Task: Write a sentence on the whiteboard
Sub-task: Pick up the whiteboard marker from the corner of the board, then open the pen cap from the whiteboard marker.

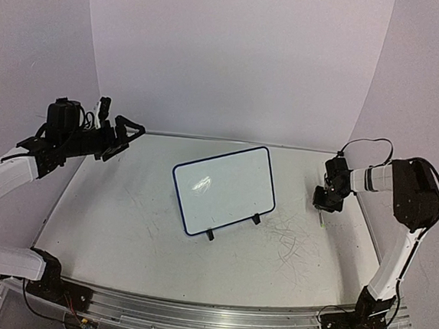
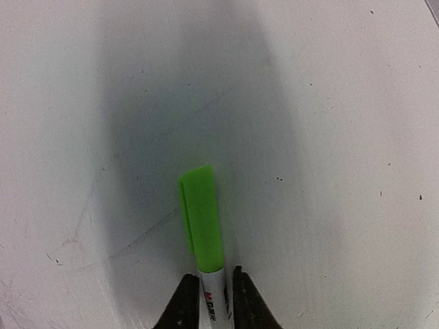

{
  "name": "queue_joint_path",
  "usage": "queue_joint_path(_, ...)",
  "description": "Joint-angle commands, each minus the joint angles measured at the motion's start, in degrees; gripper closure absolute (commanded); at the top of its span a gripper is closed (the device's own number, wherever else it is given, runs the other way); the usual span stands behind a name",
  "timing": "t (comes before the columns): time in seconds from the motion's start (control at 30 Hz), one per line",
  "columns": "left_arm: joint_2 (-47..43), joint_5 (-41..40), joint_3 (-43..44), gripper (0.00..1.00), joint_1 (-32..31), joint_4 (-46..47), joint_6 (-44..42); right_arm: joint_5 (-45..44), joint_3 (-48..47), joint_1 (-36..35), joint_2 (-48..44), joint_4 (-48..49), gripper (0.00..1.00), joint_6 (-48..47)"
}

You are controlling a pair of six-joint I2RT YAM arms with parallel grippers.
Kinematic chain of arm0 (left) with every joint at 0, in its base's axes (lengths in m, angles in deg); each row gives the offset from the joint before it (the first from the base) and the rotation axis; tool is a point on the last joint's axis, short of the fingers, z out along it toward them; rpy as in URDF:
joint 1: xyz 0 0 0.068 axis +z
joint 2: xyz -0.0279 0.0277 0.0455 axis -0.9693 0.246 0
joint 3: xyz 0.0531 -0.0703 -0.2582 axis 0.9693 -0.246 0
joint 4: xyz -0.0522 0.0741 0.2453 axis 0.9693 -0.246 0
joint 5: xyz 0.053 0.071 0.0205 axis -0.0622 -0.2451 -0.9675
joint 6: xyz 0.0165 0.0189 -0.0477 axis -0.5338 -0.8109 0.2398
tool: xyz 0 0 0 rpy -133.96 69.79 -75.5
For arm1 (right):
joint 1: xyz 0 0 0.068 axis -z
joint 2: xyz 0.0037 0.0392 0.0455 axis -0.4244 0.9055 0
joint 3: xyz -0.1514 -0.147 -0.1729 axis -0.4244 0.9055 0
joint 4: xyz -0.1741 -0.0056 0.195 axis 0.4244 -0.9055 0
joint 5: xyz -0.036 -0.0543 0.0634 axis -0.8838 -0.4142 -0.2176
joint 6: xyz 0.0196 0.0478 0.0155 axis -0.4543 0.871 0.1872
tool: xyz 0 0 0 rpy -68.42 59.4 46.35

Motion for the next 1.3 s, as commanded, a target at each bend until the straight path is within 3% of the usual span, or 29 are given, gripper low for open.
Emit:
queue_joint_path(0.0, -1.0, 1.68, 3.79, 0.01, -0.65, 1.57, -0.07, -1.47, -0.3, -0.14, -0.78, -2.39, 0.93, -1.32)
queue_joint_path(0.17, 0.49, 2.9, 6.44, 0.0, -2.85, 1.65, -0.96, -0.05, 1.33, -0.21, -5.18, -0.63, 1.0, -3.56)
queue_joint_path(0.33, 3.45, 1.4, 9.95, 0.01, -11.69, 1.66, -3.34, 5.18, 8.07, -2.45, -16.5, 5.62, 1.0, -7.41)
queue_joint_path(0.5, 10.63, -0.47, 15.16, 0.02, -23.92, 1.68, -6.36, 12.87, 14.98, -13.67, -34.35, 12.22, 1.0, -14.44)
queue_joint_path(0.63, 18.5, -0.05, 19.73, 0.04, -31.0, 1.5, -8.24, 20.53, 16.01, -23.26, -41.94, 14.61, 1.0, -19.52)
queue_joint_path(0.93, 28.6, 6.18, 25.11, 0.11, -34.47, 1.29, -3.91, 26.46, 12.31, -32.97, -40.23, 13.53, 1.0, -23.77)
queue_joint_path(1.07, 29.67, 4.62, 26.29, 0.14, -34.67, 1.2, -1.92, 26.92, 11.2, -35.15, -38.83, 11.63, 1.0, -24.93)
queue_joint_path(1.27, 32.89, 5.76, 27.79, 0.27, -34.8, 1.22, 0.43, 26.97, 10.59, -37.53, -37.6, 11.6, 1.0, -25.53)
